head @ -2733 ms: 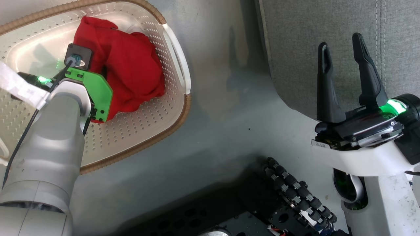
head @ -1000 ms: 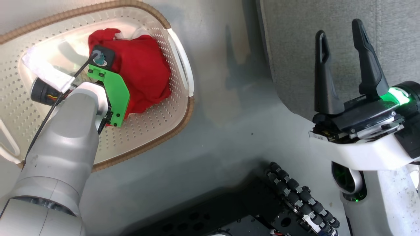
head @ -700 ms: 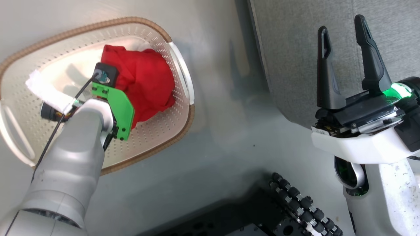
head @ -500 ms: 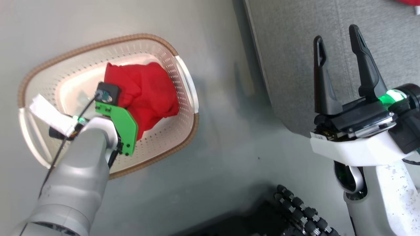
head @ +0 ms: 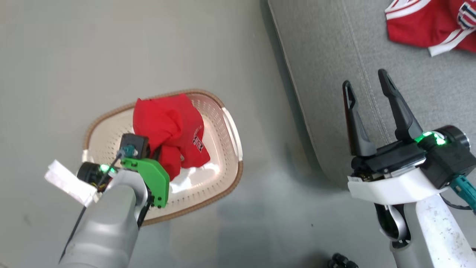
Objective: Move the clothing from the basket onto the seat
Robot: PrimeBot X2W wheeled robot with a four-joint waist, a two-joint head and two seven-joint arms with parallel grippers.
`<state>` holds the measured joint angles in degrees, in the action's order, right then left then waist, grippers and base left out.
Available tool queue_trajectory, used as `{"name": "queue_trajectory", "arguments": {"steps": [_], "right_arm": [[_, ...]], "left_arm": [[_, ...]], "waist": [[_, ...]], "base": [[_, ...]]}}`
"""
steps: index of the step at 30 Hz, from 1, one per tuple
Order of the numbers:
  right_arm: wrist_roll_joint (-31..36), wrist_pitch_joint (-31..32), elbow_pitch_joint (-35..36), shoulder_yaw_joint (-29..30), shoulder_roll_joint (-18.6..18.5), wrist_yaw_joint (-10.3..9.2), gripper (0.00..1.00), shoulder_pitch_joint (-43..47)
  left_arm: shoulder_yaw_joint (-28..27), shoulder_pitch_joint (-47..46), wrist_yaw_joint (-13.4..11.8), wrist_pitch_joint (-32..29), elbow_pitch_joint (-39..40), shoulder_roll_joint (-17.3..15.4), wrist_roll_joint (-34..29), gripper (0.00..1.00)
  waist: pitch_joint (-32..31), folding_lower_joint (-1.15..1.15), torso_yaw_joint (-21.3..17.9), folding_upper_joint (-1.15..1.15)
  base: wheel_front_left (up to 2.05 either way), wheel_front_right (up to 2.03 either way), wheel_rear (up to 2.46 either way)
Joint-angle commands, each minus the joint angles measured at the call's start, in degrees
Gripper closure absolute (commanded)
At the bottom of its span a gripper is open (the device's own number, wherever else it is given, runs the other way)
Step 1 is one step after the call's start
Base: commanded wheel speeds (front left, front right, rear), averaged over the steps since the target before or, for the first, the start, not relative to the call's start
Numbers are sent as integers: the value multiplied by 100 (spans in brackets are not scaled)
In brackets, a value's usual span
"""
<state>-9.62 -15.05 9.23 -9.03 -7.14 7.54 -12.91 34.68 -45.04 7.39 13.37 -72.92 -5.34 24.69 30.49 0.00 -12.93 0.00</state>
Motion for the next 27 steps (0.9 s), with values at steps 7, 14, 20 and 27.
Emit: {"name": "queue_trajectory", "arguments": {"steps": [7, 14, 20, 27], "right_arm": [[20, -19, -217, -22, -79, -10, 0, 498], [18, -19, -353, -63, -60, -10, 0, 901], [24, -19, -465, -141, -47, -10, 0, 1218], [8, -18, -511, -176, -53, -10, 0, 1373]], "left_arm": [[-184, 674, -66, 194, 766, -166, 152, 100], [-767, 1603, -344, 183, 2417, -395, -166, 100], [-1449, 2462, -359, 184, 3864, -390, -505, 100], [-2424, 3255, -289, 178, 5626, -172, -1040, 100]], "waist": [[-1536, 0, 543, 0], [-2180, 0, 692, 0], [-2686, 0, 777, 0], [-2928, 0, 794, 0]], "base": [[0, 0, 0], [0, 0, 0], [0, 0, 0], [0, 0, 0]]}}
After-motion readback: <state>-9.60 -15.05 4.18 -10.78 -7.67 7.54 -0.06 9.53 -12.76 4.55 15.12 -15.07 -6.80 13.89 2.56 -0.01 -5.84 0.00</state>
